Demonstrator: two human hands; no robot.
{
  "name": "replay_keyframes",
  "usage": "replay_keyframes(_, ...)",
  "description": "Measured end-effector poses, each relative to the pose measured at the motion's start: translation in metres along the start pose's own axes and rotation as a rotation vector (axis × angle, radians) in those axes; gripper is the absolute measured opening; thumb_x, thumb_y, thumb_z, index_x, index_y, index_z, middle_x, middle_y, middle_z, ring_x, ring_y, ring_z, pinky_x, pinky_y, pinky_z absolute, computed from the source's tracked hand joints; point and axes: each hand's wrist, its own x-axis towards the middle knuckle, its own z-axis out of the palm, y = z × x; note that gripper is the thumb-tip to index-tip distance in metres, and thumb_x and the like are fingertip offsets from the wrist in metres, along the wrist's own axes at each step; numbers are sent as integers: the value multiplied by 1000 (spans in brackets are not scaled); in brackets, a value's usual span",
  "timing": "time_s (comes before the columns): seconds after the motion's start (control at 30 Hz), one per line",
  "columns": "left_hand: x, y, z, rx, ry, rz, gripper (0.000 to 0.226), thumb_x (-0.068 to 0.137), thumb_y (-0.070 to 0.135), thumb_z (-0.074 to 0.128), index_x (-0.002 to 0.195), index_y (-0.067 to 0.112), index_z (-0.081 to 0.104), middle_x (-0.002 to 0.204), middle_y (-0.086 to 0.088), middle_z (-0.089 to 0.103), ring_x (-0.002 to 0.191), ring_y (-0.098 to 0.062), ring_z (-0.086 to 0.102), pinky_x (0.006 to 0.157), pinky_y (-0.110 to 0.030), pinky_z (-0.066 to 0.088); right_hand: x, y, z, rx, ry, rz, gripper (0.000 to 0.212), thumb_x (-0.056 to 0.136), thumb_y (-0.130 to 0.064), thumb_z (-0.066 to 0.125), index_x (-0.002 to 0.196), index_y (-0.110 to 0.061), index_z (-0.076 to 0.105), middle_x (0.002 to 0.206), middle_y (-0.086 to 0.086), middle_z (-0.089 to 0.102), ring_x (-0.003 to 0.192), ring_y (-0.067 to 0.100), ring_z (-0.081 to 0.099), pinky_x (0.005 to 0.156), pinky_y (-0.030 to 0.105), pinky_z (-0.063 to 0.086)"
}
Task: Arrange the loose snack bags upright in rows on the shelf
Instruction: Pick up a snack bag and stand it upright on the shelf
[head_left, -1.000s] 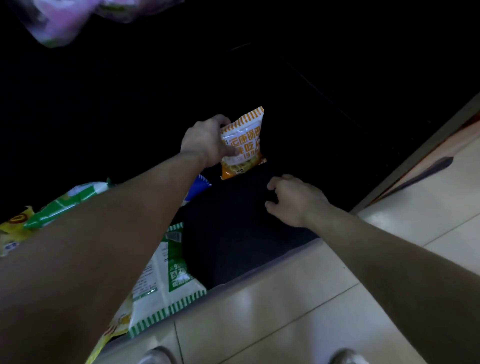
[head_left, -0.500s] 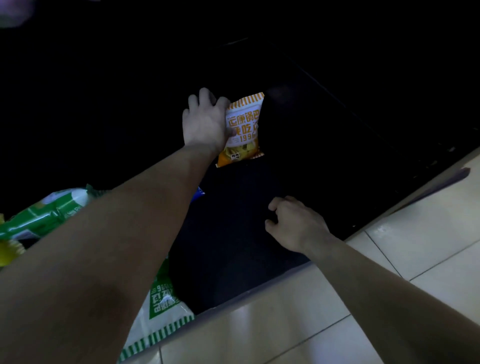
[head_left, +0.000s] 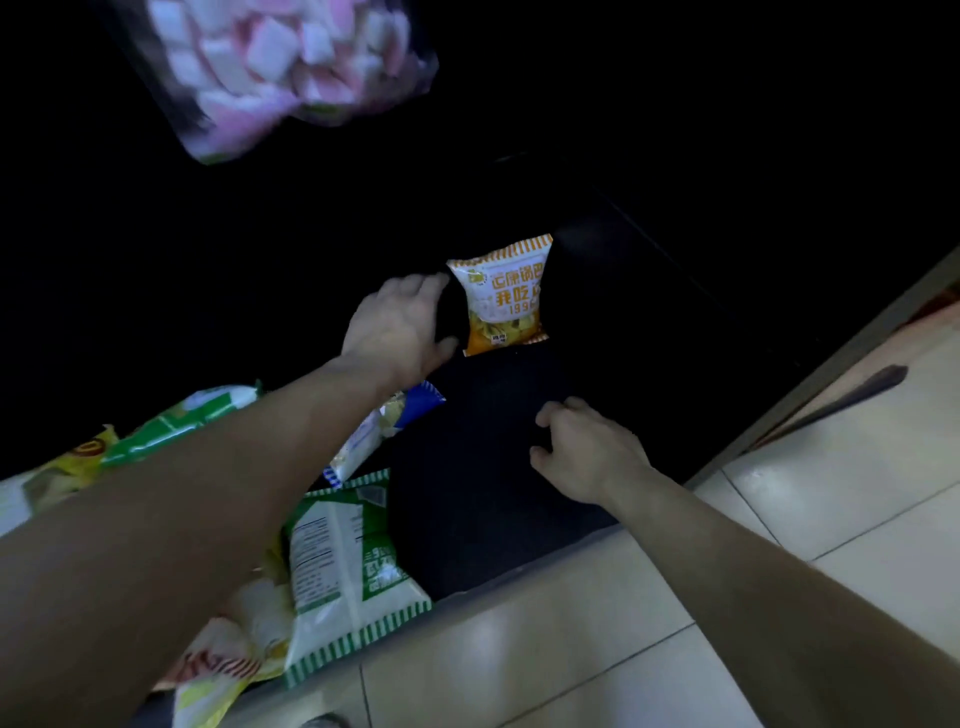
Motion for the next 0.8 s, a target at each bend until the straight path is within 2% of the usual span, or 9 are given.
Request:
replay_keyframes(0.2,-102,-53,-20,23,-257,-138,70,84,48,63,144,21,38,138,-7,48,124,-29,46,96,-41,44,-20,-40,-31,-10,33,-73,50,93,-46,55,136,-22,48,135,4,45,115,23,53,87,38,51)
replay_keyframes(0.4,-142,-93,-3,-48,-252,-271,71,84,49,65,144,22,39,136,-7,48,125,-29,46,97,-42,45,-17,-76,14,50,-36,-89,56,93,-44,58,142,-22,43,136,5,46,117,23,53,91,39,50)
replay_keyframes(0.53,-143,-111,10,-51,-213,-281,67,82,51,64,140,27,42,133,-4,49,124,-26,45,95,-41,46,14,-92,40,-57,-148,-94,67,93,-45,59,149,-20,32,146,11,37,126,32,47,98,42,46)
replay_keyframes(0.6,-143,-118,18,-61,-220,-300,65,82,51,63,139,27,42,133,-4,50,124,-27,45,94,-41,45,40,-102,43,-83,-122,-117,69,93,-47,58,150,-19,31,147,13,35,127,34,44,99,43,44)
replay_keyframes(0.7,-146,-125,28,-53,-261,-330,68,84,50,62,143,25,38,143,-4,43,129,-28,40,96,-43,44,78,-115,48,-60,-46,-136,67,95,-51,51,149,-19,29,144,15,36,125,36,43,97,43,43)
replay_keyframes(0.8,-151,-127,34,-53,-276,-321,69,85,49,61,144,25,35,145,-5,41,133,-28,37,100,-46,42,107,-125,60,51,-35,-39,78,97,-61,39,157,-22,8,157,15,22,136,40,34,103,46,38)
